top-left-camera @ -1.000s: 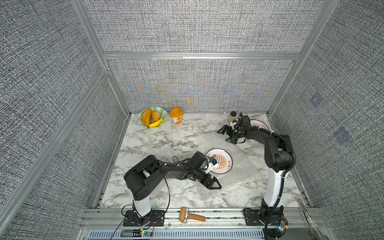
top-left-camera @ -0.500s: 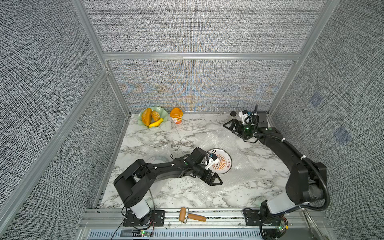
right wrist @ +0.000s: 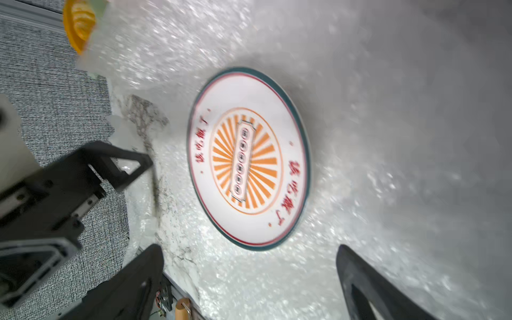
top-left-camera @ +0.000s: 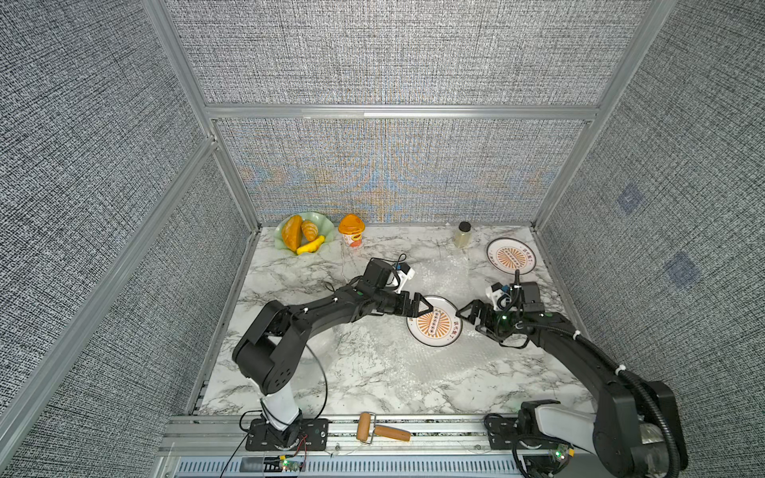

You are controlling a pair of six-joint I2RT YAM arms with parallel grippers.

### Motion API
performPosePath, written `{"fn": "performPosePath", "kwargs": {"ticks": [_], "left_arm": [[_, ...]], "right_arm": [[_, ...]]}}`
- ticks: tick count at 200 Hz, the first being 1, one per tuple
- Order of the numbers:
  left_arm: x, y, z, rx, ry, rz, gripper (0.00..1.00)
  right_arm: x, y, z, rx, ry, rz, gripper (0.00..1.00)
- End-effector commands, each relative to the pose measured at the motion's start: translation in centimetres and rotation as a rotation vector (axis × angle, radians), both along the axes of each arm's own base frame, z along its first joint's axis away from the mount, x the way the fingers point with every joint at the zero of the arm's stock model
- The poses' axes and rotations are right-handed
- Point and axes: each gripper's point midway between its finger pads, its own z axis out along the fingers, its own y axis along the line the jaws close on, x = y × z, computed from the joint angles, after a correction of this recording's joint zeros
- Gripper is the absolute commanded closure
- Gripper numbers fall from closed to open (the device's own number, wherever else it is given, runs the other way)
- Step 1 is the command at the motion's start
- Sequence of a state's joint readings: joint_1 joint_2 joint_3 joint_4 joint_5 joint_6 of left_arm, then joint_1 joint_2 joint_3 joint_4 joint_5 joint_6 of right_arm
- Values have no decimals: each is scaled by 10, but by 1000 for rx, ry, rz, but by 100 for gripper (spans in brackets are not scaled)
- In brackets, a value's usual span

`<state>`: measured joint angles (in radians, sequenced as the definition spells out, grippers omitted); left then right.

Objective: Unpack dinner plates from bubble wrap
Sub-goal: Unwrap the bubble wrap, then pick up the plate from the bubble wrap.

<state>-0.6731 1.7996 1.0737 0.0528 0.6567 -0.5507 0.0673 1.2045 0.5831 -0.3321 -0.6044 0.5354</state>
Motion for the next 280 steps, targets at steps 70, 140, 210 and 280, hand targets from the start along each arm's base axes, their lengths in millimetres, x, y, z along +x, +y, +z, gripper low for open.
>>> {"fn": "performPosePath", "kwargs": {"ticks": [70, 140, 210, 280], "left_arm": [[39, 13, -57, 72, 73, 79, 1], [14, 20, -10, -27, 29, 44, 1], [-11, 34, 22, -87, -20, 45, 1], [-19, 33, 37, -136, -31, 14, 1]], "right_arm": [[-1, -7, -3, 112, -41, -75, 1], [27, 2, 15, 74, -92, -6, 13], [41, 15, -23, 28, -32, 25, 30], [43, 22, -39, 84, -17, 35, 53]]}}
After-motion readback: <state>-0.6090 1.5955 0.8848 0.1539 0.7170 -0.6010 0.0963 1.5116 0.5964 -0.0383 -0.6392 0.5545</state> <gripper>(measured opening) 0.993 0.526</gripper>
